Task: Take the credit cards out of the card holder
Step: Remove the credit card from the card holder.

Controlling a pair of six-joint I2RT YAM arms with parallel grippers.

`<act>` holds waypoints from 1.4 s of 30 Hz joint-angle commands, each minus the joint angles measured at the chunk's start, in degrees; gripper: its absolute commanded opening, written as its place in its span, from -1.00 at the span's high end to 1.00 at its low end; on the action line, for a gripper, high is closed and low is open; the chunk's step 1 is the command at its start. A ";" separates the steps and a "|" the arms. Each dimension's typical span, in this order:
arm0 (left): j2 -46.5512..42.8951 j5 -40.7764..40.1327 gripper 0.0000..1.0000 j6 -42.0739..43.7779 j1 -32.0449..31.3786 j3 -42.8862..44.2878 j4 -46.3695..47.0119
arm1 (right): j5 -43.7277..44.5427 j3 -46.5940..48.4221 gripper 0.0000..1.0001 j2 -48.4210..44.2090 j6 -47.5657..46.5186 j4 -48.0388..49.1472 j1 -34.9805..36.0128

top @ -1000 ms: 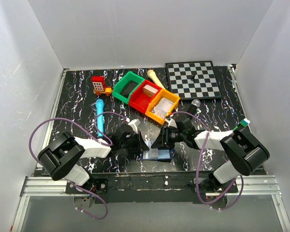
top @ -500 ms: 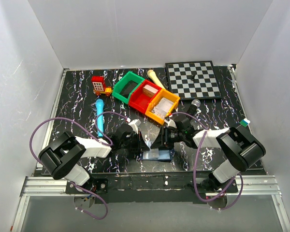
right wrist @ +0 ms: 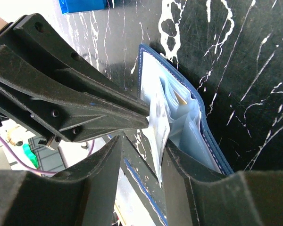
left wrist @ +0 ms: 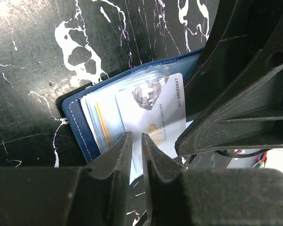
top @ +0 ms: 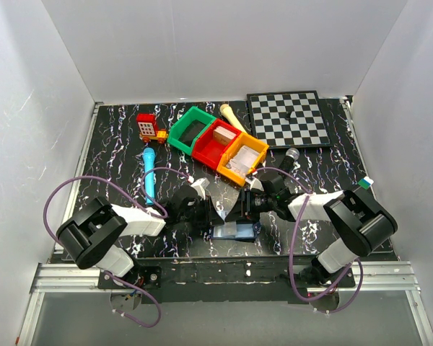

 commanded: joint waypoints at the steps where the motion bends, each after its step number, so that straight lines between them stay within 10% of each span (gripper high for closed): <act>1: -0.06 -3.07 0.64 0.55 -0.36 -2.25 -5.74 | -3.24 1.33 0.10 -2.96 -0.34 1.74 0.34; 22: -3.40 -5.09 0.50 -0.41 -0.36 -4.01 -6.62 | -2.45 0.45 0.20 -6.39 -2.01 -2.04 -0.71; 31: -3.40 -5.35 1.00 -0.68 -0.36 -4.19 -6.71 | -2.27 0.62 0.19 -8.06 -3.86 -5.64 -0.80; 42: -3.32 -5.61 1.00 -0.94 -0.36 -4.45 -6.62 | -2.18 0.89 0.20 -9.12 -5.27 -8.72 -0.98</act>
